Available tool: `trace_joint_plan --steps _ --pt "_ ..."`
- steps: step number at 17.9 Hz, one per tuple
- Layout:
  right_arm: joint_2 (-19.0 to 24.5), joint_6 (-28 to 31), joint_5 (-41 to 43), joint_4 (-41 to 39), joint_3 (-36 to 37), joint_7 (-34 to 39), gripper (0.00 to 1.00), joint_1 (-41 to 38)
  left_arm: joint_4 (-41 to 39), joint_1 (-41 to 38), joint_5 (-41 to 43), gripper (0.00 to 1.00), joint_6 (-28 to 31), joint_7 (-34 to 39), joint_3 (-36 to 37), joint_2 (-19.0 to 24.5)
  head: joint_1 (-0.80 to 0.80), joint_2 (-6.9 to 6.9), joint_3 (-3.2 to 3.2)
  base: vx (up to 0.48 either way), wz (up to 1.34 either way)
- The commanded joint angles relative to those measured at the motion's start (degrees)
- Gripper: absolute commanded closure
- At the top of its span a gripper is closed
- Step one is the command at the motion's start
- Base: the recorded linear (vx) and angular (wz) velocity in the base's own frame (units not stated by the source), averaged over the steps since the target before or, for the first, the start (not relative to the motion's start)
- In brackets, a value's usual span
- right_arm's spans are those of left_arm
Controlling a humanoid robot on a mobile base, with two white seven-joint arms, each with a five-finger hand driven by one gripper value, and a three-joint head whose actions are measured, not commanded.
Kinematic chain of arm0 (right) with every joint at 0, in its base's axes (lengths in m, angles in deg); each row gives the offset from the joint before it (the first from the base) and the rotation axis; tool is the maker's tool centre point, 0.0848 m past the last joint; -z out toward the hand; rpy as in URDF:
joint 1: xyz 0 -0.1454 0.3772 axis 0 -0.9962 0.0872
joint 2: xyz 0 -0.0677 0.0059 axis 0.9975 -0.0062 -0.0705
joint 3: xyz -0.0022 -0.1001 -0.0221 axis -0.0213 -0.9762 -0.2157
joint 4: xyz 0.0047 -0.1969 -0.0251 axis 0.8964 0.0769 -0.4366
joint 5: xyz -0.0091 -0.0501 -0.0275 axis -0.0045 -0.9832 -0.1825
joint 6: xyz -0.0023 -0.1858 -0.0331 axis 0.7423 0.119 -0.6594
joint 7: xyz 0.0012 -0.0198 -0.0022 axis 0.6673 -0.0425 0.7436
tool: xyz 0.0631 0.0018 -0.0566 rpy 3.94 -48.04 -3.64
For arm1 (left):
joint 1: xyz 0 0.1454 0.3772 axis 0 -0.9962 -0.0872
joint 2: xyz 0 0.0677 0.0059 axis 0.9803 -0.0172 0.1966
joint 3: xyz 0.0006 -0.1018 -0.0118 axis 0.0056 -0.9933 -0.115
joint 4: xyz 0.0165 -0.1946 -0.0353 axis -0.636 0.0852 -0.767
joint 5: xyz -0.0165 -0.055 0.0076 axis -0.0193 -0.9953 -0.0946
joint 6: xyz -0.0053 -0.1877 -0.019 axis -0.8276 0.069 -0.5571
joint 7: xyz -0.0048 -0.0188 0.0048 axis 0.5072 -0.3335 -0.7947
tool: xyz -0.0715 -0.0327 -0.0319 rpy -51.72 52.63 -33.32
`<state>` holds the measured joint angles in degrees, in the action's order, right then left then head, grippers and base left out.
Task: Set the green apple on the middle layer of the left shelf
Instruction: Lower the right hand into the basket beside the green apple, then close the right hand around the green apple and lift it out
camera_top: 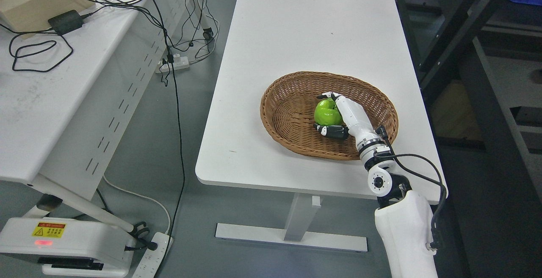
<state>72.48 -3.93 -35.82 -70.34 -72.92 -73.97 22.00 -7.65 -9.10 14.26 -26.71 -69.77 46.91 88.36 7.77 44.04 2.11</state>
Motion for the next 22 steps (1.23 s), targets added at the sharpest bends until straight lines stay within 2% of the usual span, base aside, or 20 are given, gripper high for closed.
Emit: trace_joint_plan --steps 1,3,7,11,14,18,22 --pt "-0.98 -0.09 1.04 -1.23 2.87 -1.36 0.79 -0.45 0.0 0.0 0.0 0.0 -0.04 0.01 0.0 1.0 0.0 0.0 0.0 0.0 0.0" --pt "-0.98 -0.17 1.04 -2.9 3.48 -1.89 0.98 -1.15 0.0 0.0 0.0 0.0 -0.04 0.01 0.0 1.0 0.0 0.0 0.0 0.0 0.0" --pt "-0.98 -2.1 1.56 -7.72 4.63 -1.89 0.97 -5.54 0.0 0.0 0.0 0.0 -0.04 0.01 0.0 1.0 0.0 0.0 0.0 0.0 0.0" --pt "-0.98 -7.37 6.48 -18.44 8.93 -1.98 1.0 -12.57 0.0 0.0 0.0 0.0 -0.04 0.01 0.0 1.0 0.0 0.0 0.0 0.0 0.0" --pt "-0.98 -8.87 9.56 -24.16 12.88 -5.83 1.0 -15.21 0.0 0.0 0.0 0.0 -0.04 0.01 0.0 1.0 0.0 0.0 0.0 0.0 0.0" --pt "-0.98 -13.09 17.99 -26.37 16.4 -7.17 1.0 -15.66 0.0 0.0 0.0 0.0 -0.04 0.01 0.0 1.0 0.0 0.0 0.0 0.0 0.0" --pt "-0.98 -14.06 20.29 -26.37 18.25 -7.17 1.0 -15.4 0.0 0.0 0.0 0.0 -0.04 0.01 0.0 1.0 0.0 0.0 0.0 0.0 0.0"
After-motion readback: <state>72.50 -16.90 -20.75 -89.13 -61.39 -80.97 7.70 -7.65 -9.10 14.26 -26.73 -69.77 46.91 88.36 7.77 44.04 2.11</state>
